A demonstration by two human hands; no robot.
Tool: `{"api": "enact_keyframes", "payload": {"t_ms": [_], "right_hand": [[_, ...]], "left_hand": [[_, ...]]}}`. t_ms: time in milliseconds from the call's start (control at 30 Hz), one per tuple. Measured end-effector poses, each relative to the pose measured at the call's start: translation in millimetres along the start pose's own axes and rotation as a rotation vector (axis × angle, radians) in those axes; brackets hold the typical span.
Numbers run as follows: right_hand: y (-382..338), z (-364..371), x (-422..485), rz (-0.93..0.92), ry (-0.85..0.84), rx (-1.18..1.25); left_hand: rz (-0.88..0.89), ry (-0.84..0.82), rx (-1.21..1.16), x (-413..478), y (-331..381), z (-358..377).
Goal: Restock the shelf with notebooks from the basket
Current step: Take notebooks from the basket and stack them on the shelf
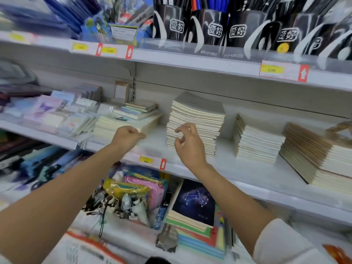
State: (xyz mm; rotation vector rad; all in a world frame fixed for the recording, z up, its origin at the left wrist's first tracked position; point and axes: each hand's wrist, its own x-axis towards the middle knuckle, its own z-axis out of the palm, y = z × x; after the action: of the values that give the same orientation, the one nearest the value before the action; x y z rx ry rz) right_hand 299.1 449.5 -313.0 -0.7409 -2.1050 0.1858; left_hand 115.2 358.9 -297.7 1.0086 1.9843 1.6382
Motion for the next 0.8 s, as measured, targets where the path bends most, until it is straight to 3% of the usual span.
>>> {"api": "enact_keyframes", "payload": {"t_ms": [200, 500, 800], "right_hand": [[-57.7, 67.5, -64.6, 0.004, -0.345, 0.097], [-132.6, 185.5, -157.7, 0.129, -0.822, 0.264], [-154.1, 263.4, -228.9, 0.301, -1.148, 0.341]], "left_hand": [[-0.136, -0.011, 0.277, -59.7, -65.8, -76.0], [-0.566, 0.107, 0.259, -159.2, -198.2, -166.1], [-0.828, 0.152, 0.173, -213.0, -311.2, -208.9]]}}
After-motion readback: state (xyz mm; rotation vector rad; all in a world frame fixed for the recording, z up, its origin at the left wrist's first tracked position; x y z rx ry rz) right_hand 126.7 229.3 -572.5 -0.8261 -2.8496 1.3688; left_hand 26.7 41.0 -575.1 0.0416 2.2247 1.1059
